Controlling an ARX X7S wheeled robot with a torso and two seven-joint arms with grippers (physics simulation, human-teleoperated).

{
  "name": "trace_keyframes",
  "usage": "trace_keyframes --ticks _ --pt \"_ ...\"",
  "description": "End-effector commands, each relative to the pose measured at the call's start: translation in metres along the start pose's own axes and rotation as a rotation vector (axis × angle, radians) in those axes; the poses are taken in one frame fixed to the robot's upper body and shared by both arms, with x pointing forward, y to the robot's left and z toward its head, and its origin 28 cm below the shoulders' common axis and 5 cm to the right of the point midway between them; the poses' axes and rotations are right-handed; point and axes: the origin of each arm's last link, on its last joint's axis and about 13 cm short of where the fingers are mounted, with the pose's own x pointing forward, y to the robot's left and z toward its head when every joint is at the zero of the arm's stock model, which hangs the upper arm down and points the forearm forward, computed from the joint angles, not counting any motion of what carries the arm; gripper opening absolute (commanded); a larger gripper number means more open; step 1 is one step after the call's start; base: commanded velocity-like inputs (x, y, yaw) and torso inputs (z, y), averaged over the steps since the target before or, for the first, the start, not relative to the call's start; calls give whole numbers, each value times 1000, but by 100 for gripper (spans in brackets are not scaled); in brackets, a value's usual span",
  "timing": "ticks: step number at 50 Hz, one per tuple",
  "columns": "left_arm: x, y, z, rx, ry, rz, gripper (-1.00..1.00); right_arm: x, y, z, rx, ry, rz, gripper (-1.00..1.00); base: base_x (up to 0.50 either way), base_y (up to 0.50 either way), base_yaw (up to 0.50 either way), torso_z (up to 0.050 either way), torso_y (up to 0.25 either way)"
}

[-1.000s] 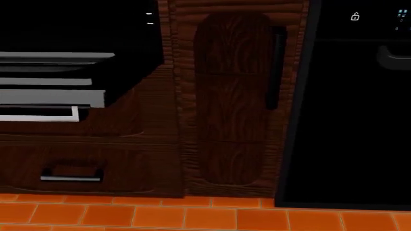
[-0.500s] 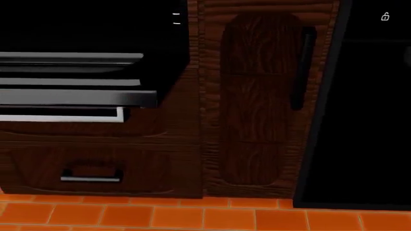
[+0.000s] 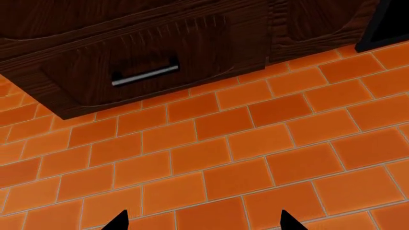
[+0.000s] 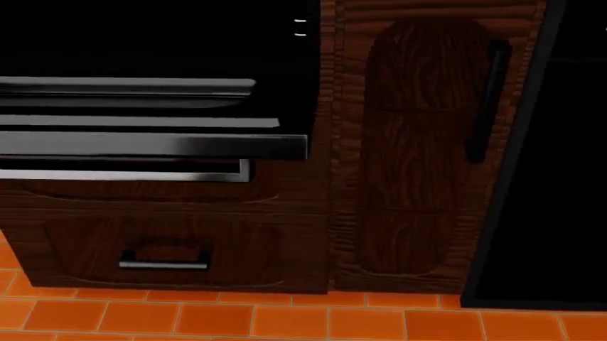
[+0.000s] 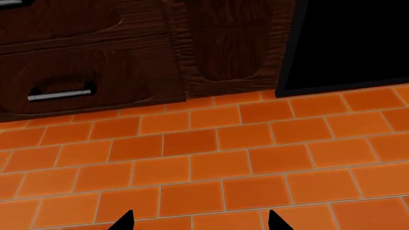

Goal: Close the oven door

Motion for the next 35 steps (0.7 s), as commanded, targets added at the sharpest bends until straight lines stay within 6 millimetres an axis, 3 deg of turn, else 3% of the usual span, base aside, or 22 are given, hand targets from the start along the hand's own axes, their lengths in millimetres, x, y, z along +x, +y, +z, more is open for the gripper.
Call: trace_keyframes --ticks 1,35 --pt "0 1 0 1 3 -1 100 1 0 0 -2 -1 0 100 0 223 0 0 0" --pt "-1 0 1 5 -11 -1 100 0 1 1 -16 -6 -5 100 0 223 0 0 0"
